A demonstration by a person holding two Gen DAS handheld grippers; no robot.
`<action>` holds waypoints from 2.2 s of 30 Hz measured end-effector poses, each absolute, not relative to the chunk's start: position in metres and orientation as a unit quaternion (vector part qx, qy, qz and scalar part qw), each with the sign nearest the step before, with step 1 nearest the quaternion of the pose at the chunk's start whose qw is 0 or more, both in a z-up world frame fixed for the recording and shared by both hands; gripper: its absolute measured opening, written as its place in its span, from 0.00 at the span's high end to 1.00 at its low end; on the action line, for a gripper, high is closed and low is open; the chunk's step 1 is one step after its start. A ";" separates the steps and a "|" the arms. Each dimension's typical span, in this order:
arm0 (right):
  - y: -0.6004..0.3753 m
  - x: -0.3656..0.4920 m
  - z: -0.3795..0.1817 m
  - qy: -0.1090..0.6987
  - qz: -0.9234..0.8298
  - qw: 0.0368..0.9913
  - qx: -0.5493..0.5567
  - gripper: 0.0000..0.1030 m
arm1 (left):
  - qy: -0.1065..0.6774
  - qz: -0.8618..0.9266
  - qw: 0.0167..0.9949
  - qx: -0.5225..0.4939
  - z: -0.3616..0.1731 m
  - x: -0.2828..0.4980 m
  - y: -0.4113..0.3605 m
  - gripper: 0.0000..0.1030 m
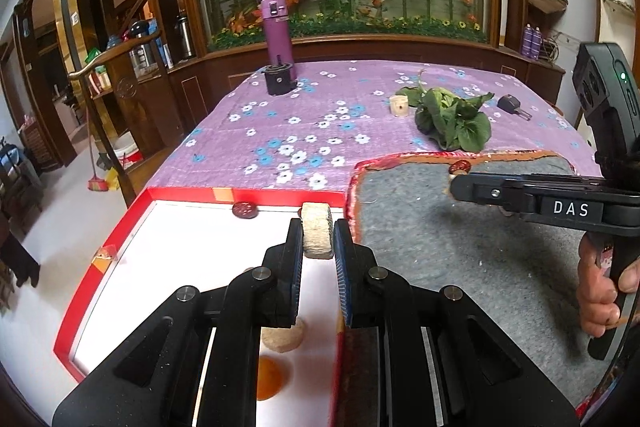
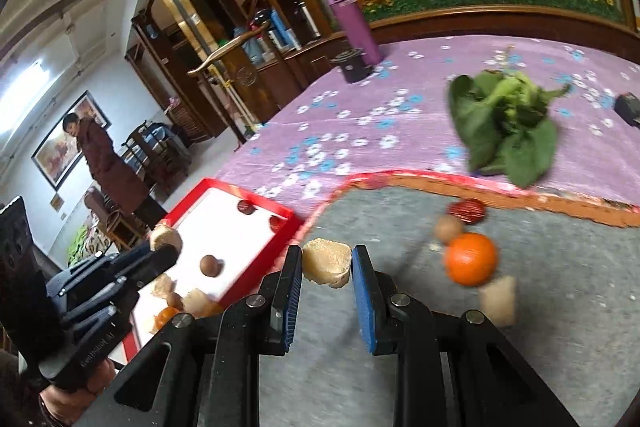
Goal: Organize fruits
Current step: 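Carry both tan pieces over the white tray and open both tools, then grasp a square tan cake with the right tool while the left tool grasps a mandarin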
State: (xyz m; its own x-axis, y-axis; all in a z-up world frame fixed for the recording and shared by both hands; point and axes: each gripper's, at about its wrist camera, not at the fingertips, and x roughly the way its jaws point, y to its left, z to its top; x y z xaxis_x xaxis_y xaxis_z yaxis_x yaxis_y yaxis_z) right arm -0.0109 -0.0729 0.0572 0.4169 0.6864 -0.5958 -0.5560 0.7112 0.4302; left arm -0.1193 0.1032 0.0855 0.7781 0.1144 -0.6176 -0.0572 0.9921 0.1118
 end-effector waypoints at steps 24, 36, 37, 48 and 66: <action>0.074 -0.030 0.022 0.449 0.422 0.787 0.012 0.76 | 0.368 0.133 0.920 -0.008 0.049 -0.140 0.208 0.86; 0.034 -0.014 0.038 0.422 0.393 0.815 0.060 0.66 | 0.354 0.161 0.921 0.007 0.057 -0.150 0.208 0.37; 0.020 -0.009 0.040 0.421 0.385 0.818 0.076 0.66 | 0.353 0.158 0.922 0.009 0.058 -0.150 0.205 0.37; -0.147 0.002 0.046 0.402 0.262 0.872 0.093 0.65 | 0.360 0.060 0.929 0.060 0.062 -0.131 0.123 0.37; -0.165 0.015 0.022 0.426 0.230 0.873 0.052 0.74 | 0.378 -0.081 0.917 0.098 0.075 -0.075 0.011 0.38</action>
